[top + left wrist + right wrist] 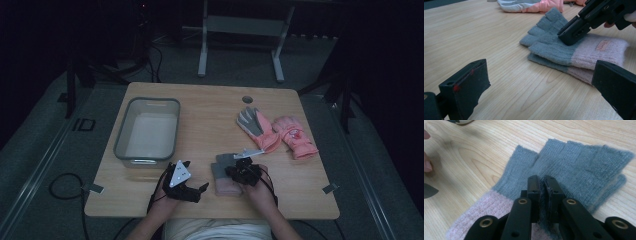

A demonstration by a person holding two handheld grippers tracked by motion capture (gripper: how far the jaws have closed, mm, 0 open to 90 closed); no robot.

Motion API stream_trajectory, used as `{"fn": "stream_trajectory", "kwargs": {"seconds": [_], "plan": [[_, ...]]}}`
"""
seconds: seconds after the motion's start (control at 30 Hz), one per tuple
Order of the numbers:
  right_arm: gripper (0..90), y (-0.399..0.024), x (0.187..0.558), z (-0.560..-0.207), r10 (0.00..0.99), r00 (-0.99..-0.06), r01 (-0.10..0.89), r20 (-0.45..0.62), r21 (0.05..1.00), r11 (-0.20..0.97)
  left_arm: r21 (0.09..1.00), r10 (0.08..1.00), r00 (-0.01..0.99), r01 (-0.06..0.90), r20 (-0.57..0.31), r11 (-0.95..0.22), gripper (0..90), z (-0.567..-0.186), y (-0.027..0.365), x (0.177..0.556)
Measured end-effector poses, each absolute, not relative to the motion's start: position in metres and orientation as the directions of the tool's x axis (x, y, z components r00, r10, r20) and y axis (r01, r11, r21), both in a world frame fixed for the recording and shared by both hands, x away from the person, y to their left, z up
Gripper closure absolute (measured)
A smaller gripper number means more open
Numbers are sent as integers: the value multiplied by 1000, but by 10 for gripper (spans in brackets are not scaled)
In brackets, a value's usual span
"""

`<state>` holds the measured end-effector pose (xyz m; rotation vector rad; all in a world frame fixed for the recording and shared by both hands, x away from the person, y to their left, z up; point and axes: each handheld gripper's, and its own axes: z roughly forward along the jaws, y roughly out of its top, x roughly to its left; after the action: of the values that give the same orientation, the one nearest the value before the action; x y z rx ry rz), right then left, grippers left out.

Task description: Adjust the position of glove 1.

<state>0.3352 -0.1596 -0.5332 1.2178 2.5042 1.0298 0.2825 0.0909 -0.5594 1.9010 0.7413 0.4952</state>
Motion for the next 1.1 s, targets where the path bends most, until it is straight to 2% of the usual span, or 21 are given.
{"fn": "stream_trajectory", "kwargs": {"seconds": [0.2,0.23,0.4,0.47,0.6,0.73,0.83,0.97,1.1], "plan": [[804,-162,334,-536,747,-649,625,144,662,415,913,689,725,282,-1,-296,7,-559,92,284],[762,-164,334,-534,748,-644,629,159,665,401,917,686,727,259,21,-303,7,-559,92,284],[678,-176,330,-515,727,-670,577,149,721,384,913,658,747,195,98,-358,8,-554,84,276],[644,-185,332,-506,717,-683,547,137,747,378,905,627,774,202,88,-375,53,-550,77,272],[623,-196,340,-495,707,-699,510,107,769,387,887,575,809,170,123,-429,53,-542,61,267],[616,-199,352,-488,690,-718,488,90,773,406,833,431,894,143,123,-535,54,-532,37,269],[612,-200,363,-487,685,-720,498,113,772,396,808,360,925,122,117,-576,55,-529,24,276],[603,-200,372,-492,690,-713,513,124,763,393,786,306,943,91,129,-611,107,-529,13,281],[547,-198,386,-512,699,-703,549,133,725,415,748,239,958,40,161,-663,157,-535,3,286]]}}
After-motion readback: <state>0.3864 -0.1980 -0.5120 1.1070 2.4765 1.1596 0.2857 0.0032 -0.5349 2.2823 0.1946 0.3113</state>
